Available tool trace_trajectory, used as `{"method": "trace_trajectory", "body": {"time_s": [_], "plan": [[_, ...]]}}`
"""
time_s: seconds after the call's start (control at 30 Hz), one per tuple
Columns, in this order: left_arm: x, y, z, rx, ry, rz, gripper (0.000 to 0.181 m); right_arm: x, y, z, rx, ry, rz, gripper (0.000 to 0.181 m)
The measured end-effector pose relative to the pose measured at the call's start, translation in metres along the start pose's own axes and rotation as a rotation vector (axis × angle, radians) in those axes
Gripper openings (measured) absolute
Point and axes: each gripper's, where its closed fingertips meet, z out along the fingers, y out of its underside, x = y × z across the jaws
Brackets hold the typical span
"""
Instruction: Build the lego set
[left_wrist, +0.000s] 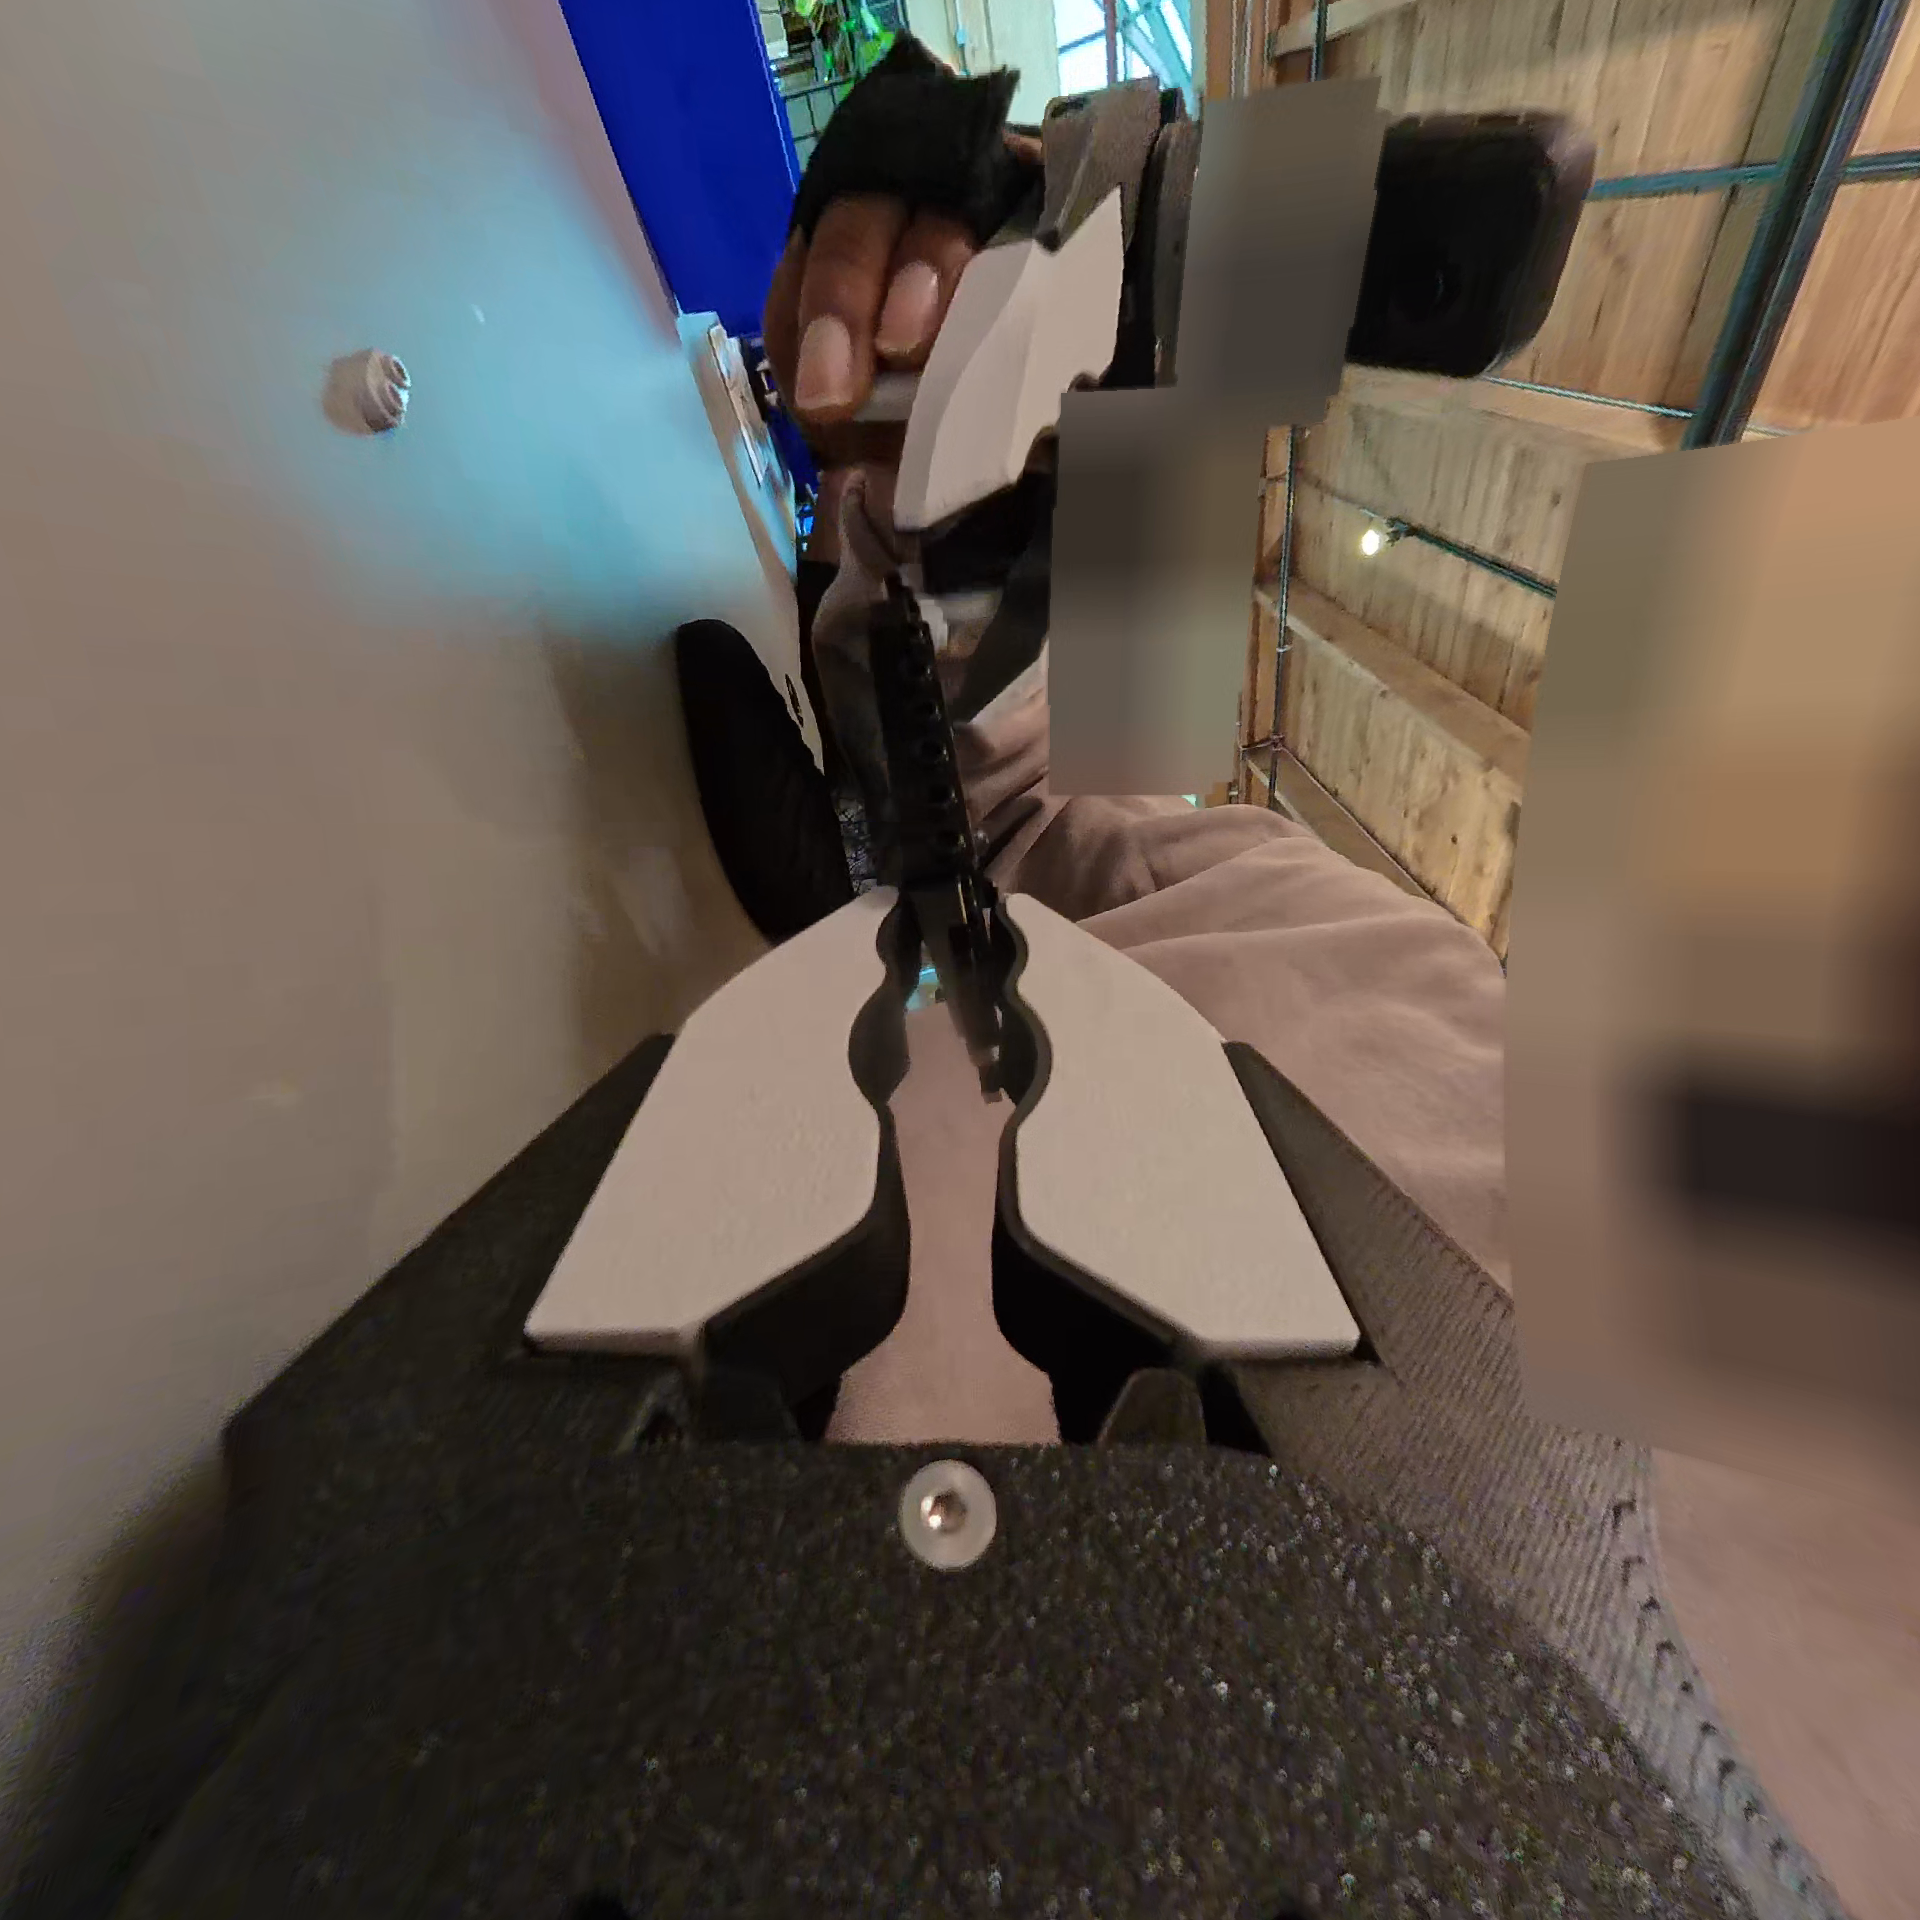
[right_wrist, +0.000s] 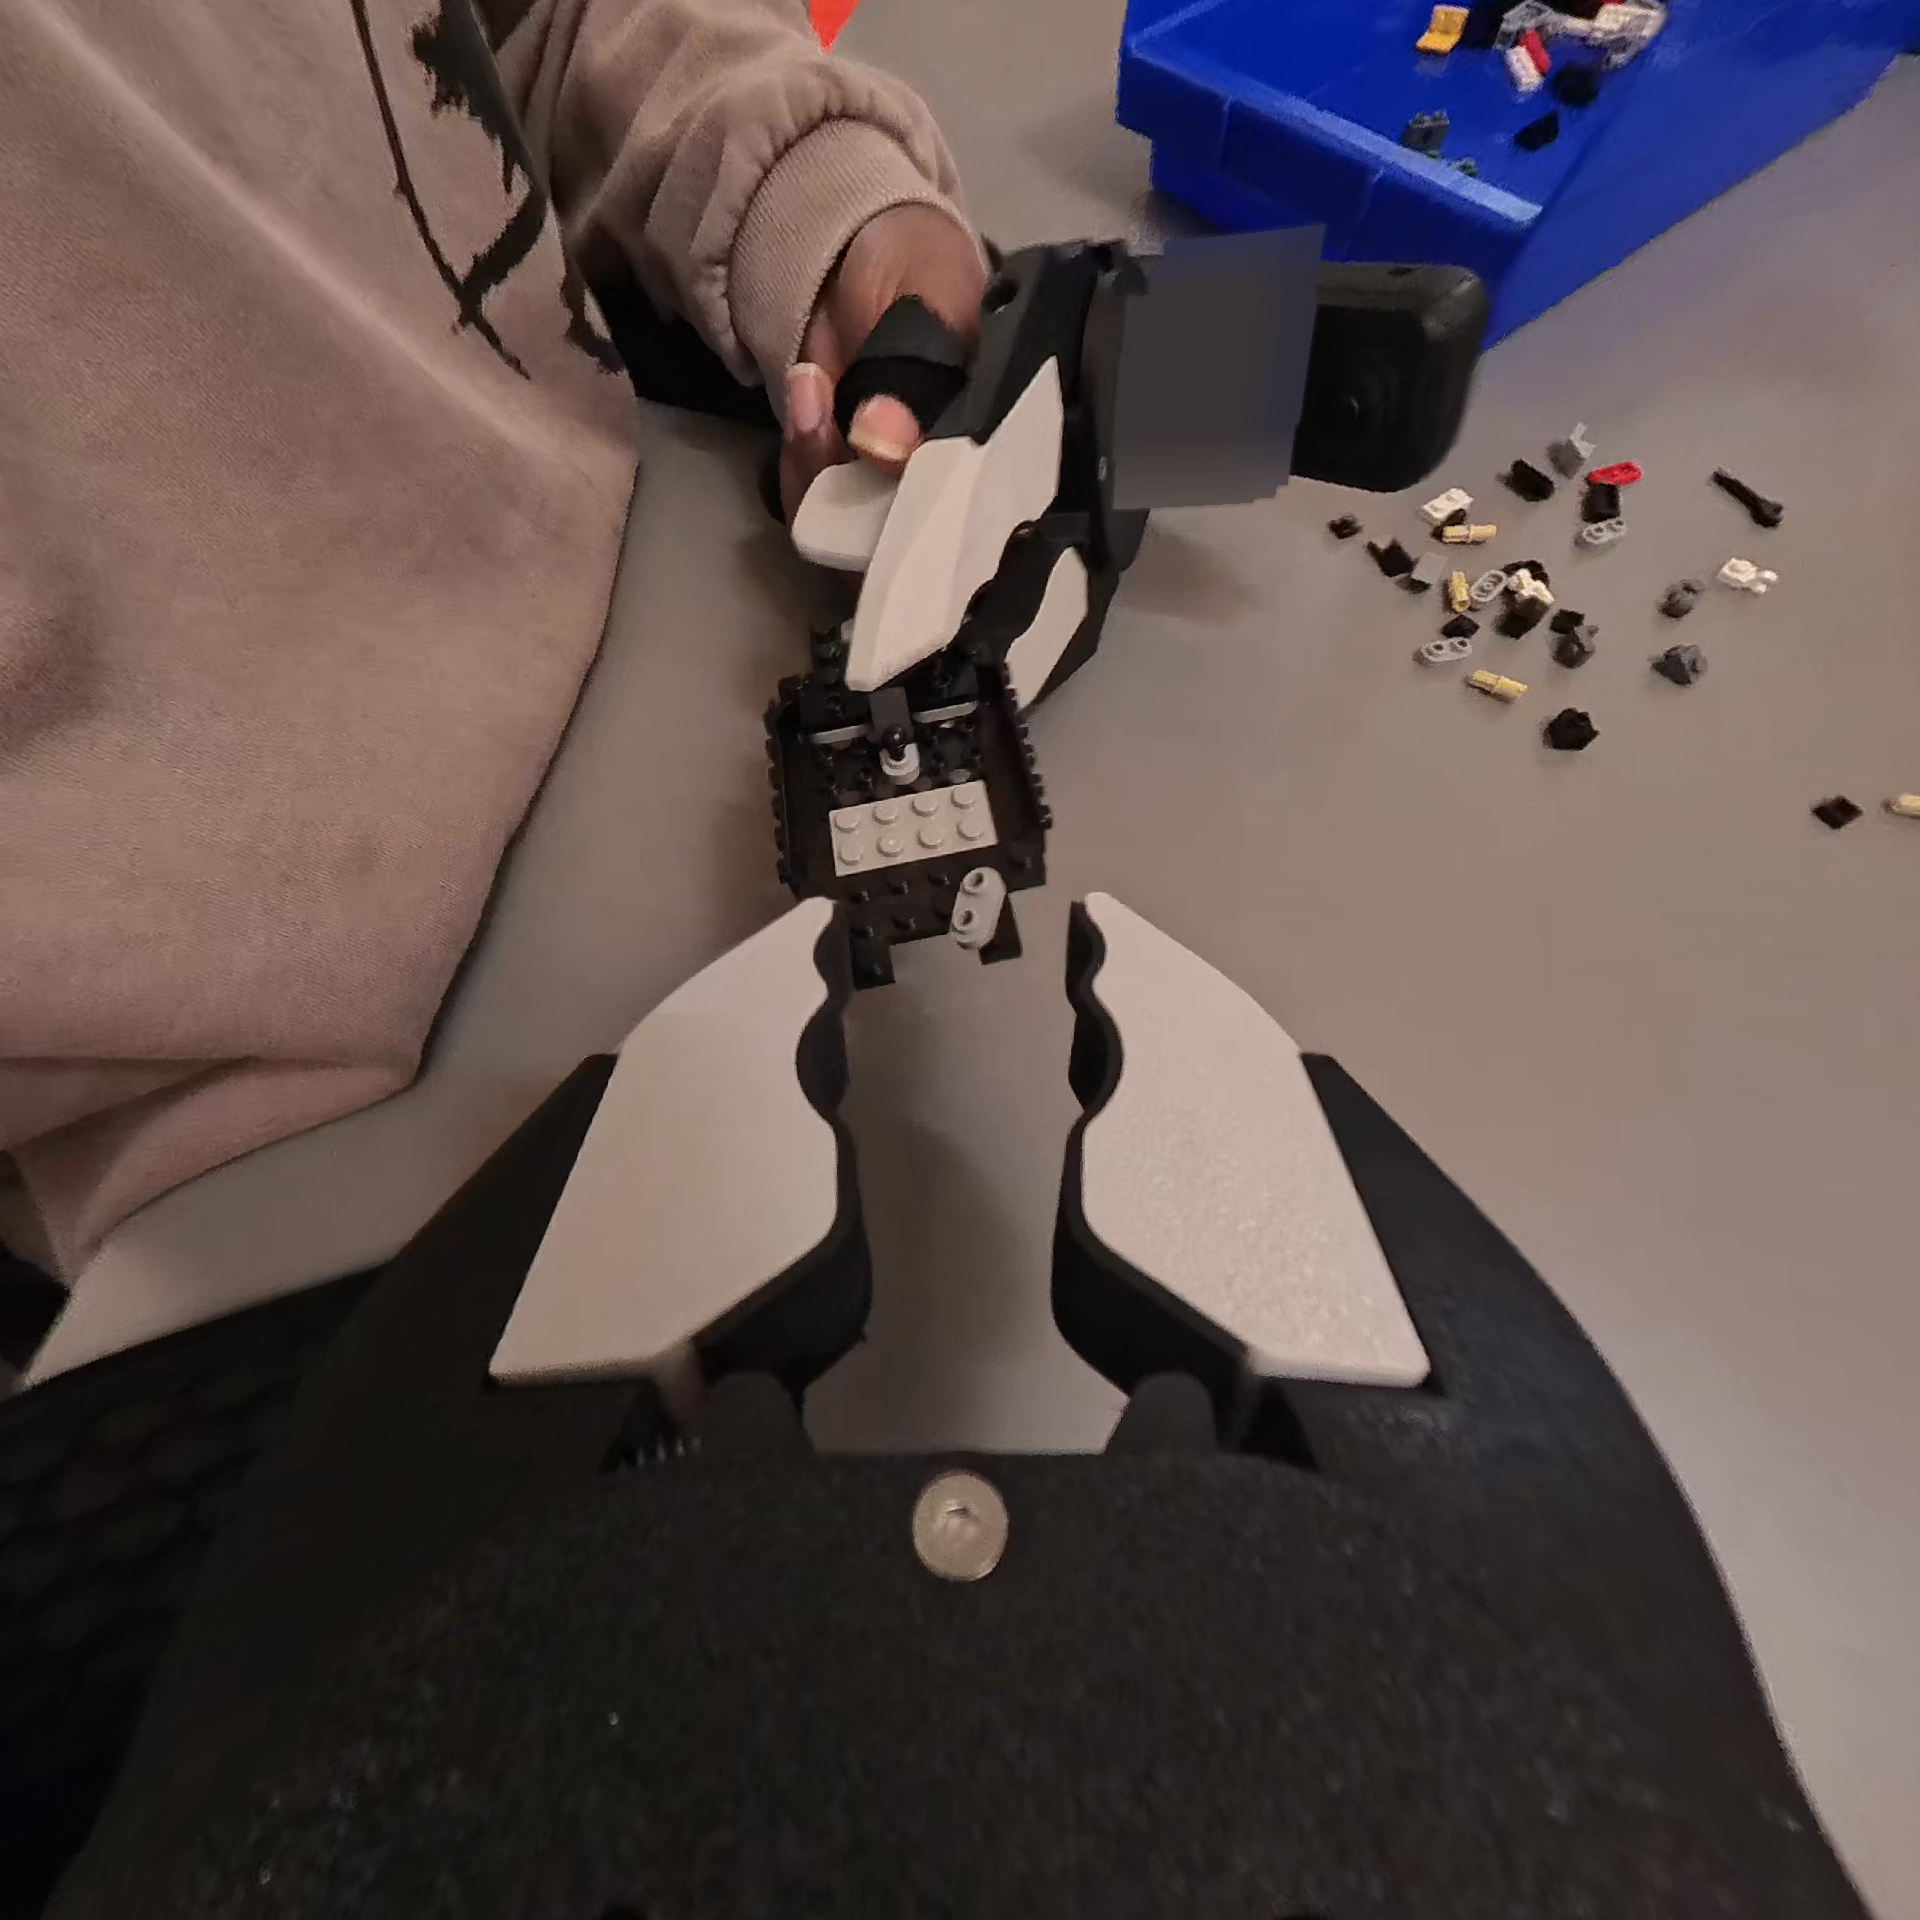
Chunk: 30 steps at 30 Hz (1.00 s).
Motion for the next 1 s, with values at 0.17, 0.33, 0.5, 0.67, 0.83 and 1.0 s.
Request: {"method": "trace_trajectory", "body": {"time_s": [0.17, 0.33, 0.5, 0.67, 0.83, 1.0], "plan": [[-0.002, 0.004, 0.002, -0.012, -0.009, -0.005, 0.012, 0.005, 0.004, -0.013, 0.114, -0.015, 0.296, 0.029], [0.000, 0.007, 0.003, -0.026, -0.004, 0.005, 0.012, -0.008, 0.009, -0.006, 0.236, -0.033, 0.584, 0.028], [0.000, 0.011, 0.005, -0.040, -0.006, 0.012, 0.012, -0.011, 0.003, 0.000, 0.357, -0.034, 0.748, 0.025], [0.000, 0.014, 0.007, -0.055, -0.009, 0.020, 0.012, -0.012, 0.005, 0.004, 0.354, -0.030, 0.783, 0.017], [-0.001, 0.018, 0.008, -0.074, -0.017, 0.038, 0.012, -0.015, 0.006, 0.005, 0.337, -0.053, 0.798, 0.013], [-0.002, 0.027, 0.009, -0.136, -0.044, 0.093, 0.012, -0.025, 0.008, 0.007, 0.296, -0.149, 0.845, 0.012]]}}
